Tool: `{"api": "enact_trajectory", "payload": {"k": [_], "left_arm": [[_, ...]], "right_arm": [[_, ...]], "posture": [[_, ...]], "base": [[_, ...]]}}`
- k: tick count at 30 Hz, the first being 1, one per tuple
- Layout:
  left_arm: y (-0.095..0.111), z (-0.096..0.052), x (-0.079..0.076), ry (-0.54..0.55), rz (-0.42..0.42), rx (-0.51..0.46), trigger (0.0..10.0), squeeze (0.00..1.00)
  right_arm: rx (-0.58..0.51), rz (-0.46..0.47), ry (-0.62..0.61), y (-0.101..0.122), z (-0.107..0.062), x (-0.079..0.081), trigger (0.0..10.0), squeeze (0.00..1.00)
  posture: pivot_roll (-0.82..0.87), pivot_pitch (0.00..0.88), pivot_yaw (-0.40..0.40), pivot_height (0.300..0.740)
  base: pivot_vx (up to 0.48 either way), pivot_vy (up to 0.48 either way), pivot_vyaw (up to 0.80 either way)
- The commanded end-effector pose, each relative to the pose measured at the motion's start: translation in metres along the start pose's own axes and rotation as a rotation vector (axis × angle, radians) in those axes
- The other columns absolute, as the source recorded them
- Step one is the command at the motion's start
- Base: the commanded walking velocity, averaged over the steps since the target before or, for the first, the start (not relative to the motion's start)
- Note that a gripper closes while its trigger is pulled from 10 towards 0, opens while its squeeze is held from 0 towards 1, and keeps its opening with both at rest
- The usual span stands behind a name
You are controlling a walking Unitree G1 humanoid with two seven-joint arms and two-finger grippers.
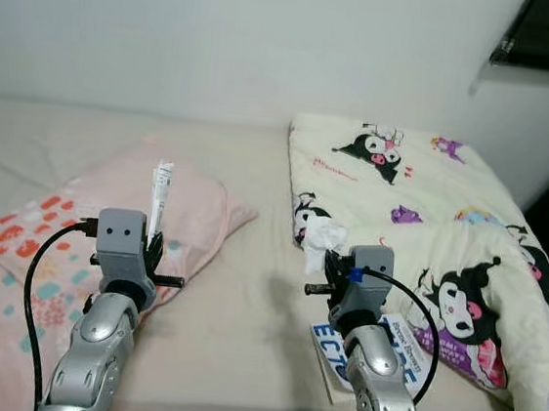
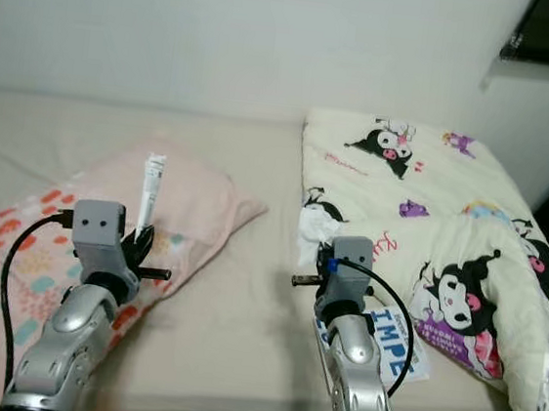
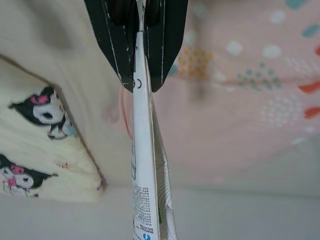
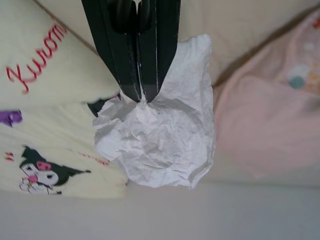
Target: Clean up the room
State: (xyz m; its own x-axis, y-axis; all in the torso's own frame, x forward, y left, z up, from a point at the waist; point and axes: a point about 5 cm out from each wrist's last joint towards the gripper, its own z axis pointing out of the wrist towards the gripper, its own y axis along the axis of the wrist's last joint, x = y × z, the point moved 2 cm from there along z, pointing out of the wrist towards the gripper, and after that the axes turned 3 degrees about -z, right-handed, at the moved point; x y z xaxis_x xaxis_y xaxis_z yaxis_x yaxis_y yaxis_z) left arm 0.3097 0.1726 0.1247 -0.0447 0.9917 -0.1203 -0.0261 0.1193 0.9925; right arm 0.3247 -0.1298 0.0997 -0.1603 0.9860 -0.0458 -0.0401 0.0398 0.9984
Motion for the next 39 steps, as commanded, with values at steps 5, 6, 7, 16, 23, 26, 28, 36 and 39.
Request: {"api": "enact_trajectory", "payload": {"k": [5,6,7,16,23,26,28,36,39], "left_arm": [[-0.002,-0.005,0.000,0.012,0.004,-0.006,10.0,0.00],[-0.002,-0.005,0.000,0.012,0.004,-0.006,10.0,0.00],[-0.004,-0.005,0.000,0.017,0.006,0.003,10.0,0.00],[-0.024,-0.008,0.002,0.014,0.062,0.096,10.0,0.00],[-0.029,-0.004,0.011,0.082,0.084,0.101,10.0,0.00],[-0.029,-0.003,0.011,0.083,0.090,0.100,10.0,0.00],[-0.031,0.000,0.009,0.064,0.072,0.127,10.0,0.00],[-0.029,0.003,0.005,0.027,0.060,0.109,10.0,0.00],[-0.030,0.002,0.001,0.014,0.059,0.112,10.0,0.00]], "right_arm": [[0.025,0.014,-0.001,-0.005,-0.003,0.001,10.0,0.00],[0.025,0.014,-0.001,-0.005,-0.003,0.001,10.0,0.00],[0.029,0.016,-0.003,-0.006,-0.004,0.001,10.0,0.00],[0.135,0.095,-0.050,-0.027,-0.005,-0.001,10.0,0.00],[0.134,0.085,-0.105,-0.029,-0.005,-0.006,10.0,0.00],[0.132,0.076,-0.109,-0.028,-0.005,-0.006,10.0,0.00],[0.138,0.058,-0.124,-0.031,-0.005,-0.007,10.0,0.00],[0.133,0.037,-0.132,-0.031,-0.004,-0.011,10.0,0.00],[0.134,0.008,-0.147,-0.030,-0.005,-0.014,10.0,0.00]], "posture": [[0.05,0.022,-0.085,0.740],[0.05,0.022,-0.085,0.740],[0.05,0.022,-0.085,0.740],[0.07,0.022,-0.087,0.740],[0.07,0.006,-0.079,0.740],[0.07,0.006,-0.079,0.740],[0.07,0.000,-0.075,0.740],[0.06,0.000,-0.067,0.740],[0.06,0.000,-0.067,0.740]], "base": [[0.000,0.000,0.00],[0.000,0.000,0.00],[0.000,0.000,0.00],[0.000,0.000,0.00],[0.000,0.000,0.00],[0.000,0.000,0.00],[0.000,0.000,0.00],[0.000,0.000,0.00],[0.000,0.000,0.53]]}}
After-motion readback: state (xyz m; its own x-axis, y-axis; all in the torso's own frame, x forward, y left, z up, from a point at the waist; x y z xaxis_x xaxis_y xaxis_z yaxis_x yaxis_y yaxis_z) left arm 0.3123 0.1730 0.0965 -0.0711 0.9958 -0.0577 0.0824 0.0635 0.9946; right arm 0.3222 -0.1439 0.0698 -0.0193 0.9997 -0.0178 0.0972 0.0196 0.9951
